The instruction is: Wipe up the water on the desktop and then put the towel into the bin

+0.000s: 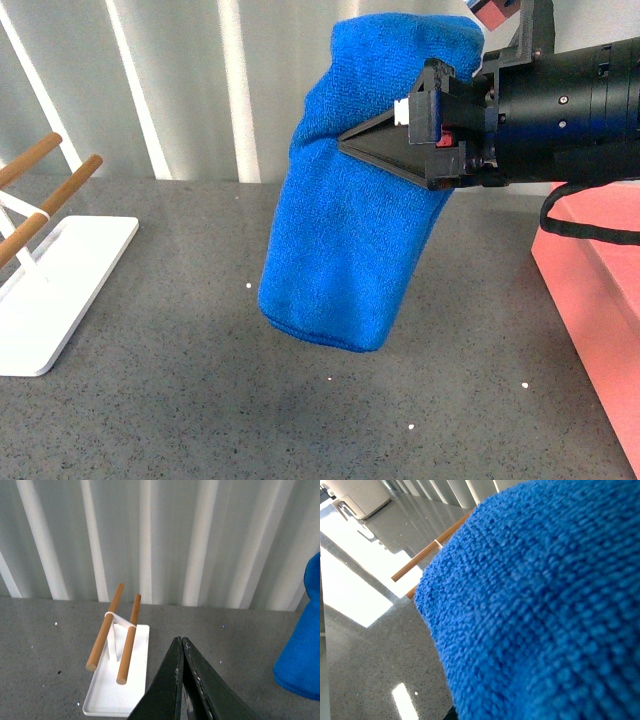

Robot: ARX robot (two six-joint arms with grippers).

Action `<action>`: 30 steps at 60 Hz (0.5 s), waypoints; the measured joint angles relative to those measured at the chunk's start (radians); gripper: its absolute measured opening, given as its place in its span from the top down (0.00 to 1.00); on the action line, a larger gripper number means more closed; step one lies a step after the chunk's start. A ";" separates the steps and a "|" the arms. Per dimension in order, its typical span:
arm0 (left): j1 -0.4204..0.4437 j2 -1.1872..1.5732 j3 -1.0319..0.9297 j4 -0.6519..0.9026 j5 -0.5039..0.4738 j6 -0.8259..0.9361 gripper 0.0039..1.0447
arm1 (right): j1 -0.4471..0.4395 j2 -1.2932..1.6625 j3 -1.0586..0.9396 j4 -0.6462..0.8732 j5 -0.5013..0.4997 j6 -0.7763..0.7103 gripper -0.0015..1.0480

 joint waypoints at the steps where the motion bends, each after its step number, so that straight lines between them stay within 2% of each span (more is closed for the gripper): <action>1: 0.000 -0.009 0.000 -0.004 0.000 0.000 0.97 | 0.000 0.000 0.000 0.000 0.000 0.000 0.95; 15: 0.000 -0.040 0.000 -0.014 0.000 -0.001 0.96 | 0.000 0.011 -0.003 0.000 0.001 -0.001 0.95; 28: 0.000 -0.040 0.000 -0.014 0.000 0.000 0.63 | -0.001 0.063 0.013 -0.063 0.038 -0.035 0.95; 30: 0.000 -0.040 0.000 -0.014 0.000 0.000 0.54 | -0.001 0.085 0.026 -0.093 0.056 -0.050 0.95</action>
